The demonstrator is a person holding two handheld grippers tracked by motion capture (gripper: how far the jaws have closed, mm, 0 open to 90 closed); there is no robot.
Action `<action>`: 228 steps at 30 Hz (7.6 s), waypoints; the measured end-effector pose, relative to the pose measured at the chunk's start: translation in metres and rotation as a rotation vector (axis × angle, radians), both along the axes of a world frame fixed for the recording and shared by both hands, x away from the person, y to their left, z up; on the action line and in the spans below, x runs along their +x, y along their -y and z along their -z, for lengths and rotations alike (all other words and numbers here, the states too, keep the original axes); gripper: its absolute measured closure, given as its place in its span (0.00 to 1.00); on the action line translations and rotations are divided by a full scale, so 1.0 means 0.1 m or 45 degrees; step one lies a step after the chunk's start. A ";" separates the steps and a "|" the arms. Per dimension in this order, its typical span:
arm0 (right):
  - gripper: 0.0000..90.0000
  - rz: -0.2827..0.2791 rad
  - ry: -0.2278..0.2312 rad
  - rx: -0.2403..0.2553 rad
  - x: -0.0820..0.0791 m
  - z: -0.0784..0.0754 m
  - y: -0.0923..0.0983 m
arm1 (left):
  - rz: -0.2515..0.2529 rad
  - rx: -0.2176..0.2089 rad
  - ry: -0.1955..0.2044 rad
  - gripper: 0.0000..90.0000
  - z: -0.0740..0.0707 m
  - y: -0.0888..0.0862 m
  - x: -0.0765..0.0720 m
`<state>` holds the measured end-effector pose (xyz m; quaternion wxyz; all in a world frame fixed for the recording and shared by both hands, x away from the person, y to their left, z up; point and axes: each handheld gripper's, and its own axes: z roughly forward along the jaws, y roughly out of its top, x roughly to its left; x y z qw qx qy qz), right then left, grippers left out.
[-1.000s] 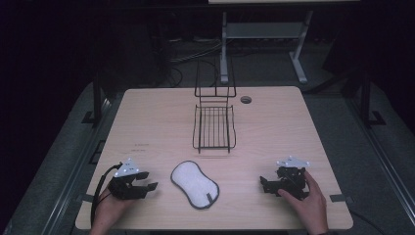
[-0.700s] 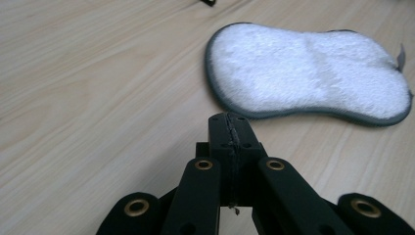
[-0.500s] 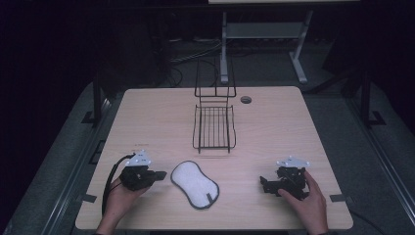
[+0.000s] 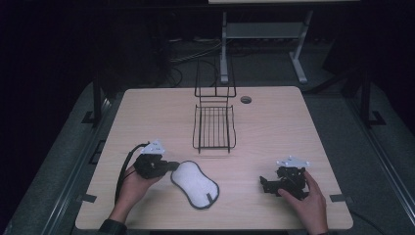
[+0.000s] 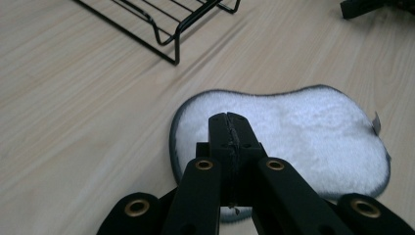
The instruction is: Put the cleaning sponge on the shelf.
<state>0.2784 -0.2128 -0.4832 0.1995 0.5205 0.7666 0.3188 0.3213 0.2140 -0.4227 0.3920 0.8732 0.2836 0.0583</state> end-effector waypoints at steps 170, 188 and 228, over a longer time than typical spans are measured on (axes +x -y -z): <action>0.00 -0.002 0.002 0.002 0.00 0.00 0.00 | 0.091 0.204 -0.085 0.23 0.35 -0.11 -0.12; 0.00 0.004 -0.002 0.003 0.00 0.00 0.00 | 0.073 0.149 -0.078 0.48 0.20 -0.19 -0.13; 0.00 0.002 -0.002 0.004 0.00 0.00 0.00 | 0.034 -0.098 -0.115 0.90 -0.31 -0.31 -0.08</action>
